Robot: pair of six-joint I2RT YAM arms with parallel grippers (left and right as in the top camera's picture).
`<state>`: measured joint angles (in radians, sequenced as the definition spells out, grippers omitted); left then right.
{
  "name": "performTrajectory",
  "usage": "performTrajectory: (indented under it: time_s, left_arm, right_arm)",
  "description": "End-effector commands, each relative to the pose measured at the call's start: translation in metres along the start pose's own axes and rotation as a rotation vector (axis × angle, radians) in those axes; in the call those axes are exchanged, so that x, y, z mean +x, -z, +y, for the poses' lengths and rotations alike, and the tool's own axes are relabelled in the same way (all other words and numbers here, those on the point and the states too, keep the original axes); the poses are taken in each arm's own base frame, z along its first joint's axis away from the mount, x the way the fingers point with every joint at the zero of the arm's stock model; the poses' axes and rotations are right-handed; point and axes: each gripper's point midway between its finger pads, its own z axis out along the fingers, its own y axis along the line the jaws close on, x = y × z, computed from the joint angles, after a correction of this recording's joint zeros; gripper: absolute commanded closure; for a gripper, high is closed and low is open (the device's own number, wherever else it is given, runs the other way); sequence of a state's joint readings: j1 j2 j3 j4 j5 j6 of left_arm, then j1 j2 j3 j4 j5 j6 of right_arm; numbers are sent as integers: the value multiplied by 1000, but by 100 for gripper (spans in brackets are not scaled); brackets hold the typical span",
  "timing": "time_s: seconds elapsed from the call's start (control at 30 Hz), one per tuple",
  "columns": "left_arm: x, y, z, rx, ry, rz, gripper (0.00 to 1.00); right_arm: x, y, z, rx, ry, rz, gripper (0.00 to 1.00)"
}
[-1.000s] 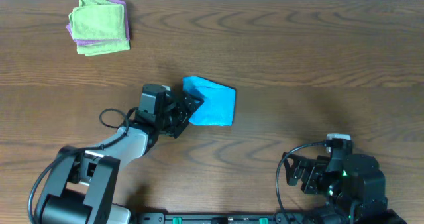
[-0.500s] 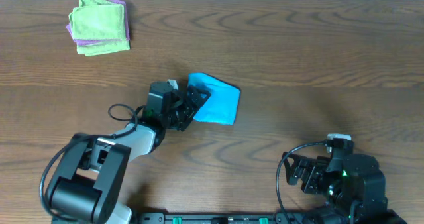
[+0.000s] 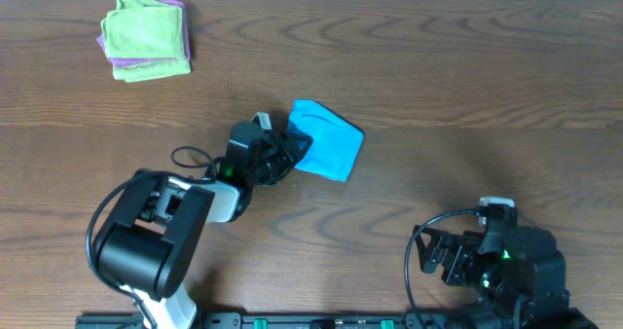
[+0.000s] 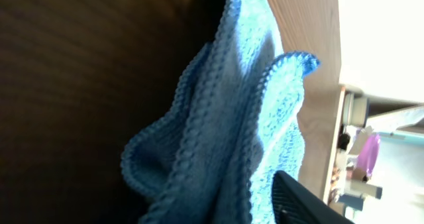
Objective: Fold the cloth
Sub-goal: 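Grasp the folded blue cloth's left edge with the left gripper, then lift and carry the blue cloth to the green cloth stack at top left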
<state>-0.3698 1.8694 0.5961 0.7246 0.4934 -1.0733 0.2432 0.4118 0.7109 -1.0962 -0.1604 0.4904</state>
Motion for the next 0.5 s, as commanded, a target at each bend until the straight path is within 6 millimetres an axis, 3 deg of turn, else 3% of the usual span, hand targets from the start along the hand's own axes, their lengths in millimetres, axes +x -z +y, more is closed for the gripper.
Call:
performTrajectory:
  time_s: [0.0,0.2,0.47]
  left_arm:
    - [13,-7,53,-140,-22,22,55]
    - [12,-15,41,-98,-121,57,92]
    - [-4,-26,-10,38,-219,78,94]
  right_arm:
    - [1,-1,0,-2,-17,3,1]
    - [1,-1,0,-1,-18,3,1]
    - [1,-1,0,-1,-17,3,1]
